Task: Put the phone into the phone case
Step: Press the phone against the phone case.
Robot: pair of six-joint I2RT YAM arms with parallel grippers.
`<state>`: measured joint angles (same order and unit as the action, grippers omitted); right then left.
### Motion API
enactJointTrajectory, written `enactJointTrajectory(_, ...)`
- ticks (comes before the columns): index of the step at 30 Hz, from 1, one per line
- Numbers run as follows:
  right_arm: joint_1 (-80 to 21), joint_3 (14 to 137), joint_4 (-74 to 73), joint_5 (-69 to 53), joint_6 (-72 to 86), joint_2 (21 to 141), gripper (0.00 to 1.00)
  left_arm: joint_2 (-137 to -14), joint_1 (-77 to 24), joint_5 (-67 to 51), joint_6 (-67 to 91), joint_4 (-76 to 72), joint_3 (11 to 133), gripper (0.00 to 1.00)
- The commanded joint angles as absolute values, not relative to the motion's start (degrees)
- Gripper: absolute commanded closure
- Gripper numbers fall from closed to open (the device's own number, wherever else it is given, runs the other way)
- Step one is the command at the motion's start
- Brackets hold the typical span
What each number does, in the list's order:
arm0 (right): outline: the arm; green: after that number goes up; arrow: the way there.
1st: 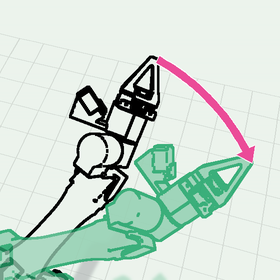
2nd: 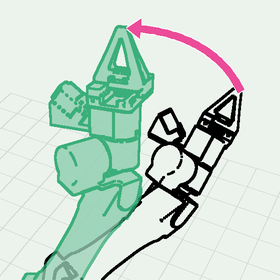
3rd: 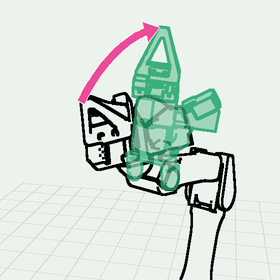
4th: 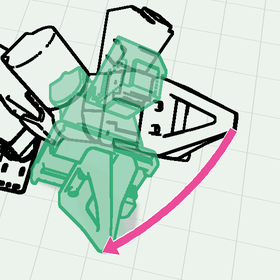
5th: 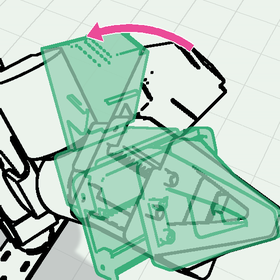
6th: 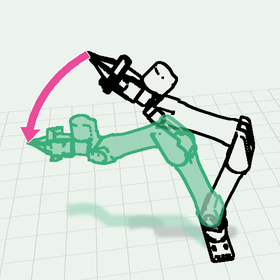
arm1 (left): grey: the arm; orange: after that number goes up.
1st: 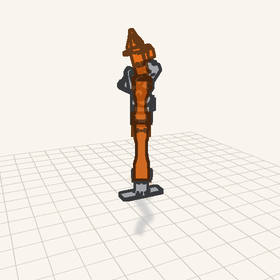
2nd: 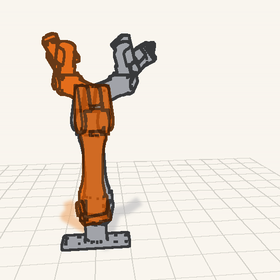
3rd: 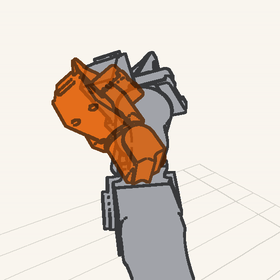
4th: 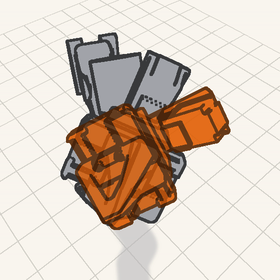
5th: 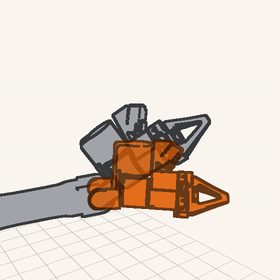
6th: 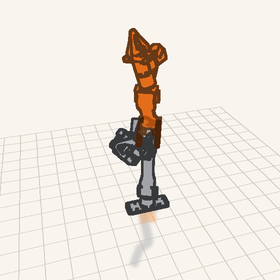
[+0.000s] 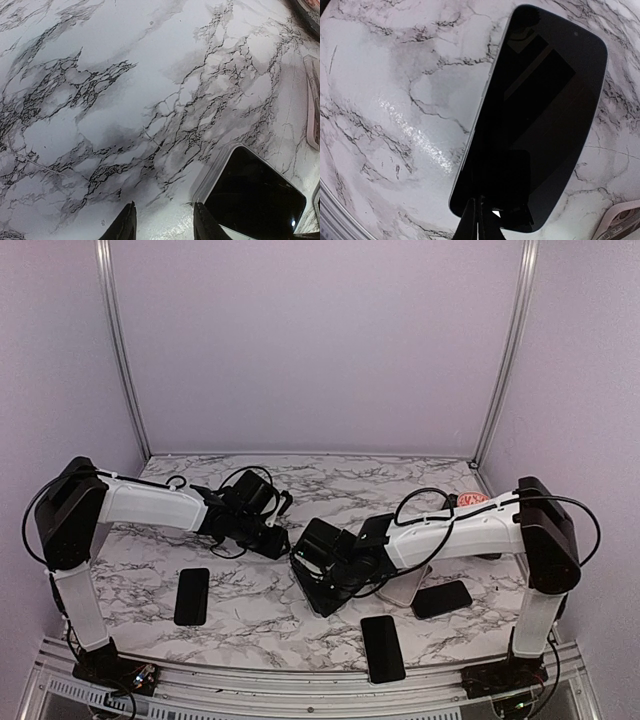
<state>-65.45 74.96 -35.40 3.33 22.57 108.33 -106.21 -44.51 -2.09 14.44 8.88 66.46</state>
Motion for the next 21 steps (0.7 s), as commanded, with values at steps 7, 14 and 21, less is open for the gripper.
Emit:
enactJointTrajectory(7,-64.82,65.98,-29.95,-2.42,26.26,110.92,1.00,-105.64,-44.39,-3.38,14.95,9.99,66.18,0.62)
enactJointTrajectory(14,-64.60,69.02,-34.20,0.66,25.06,110.91,0.94,-106.51,-44.43,-3.98,15.10,10.00,66.69,0.62)
enactJointTrajectory(21,-61.92,82.55,-39.90,7.25,23.56,109.82,0.02,-104.95,-44.41,-2.64,15.22,9.95,66.42,0.57)
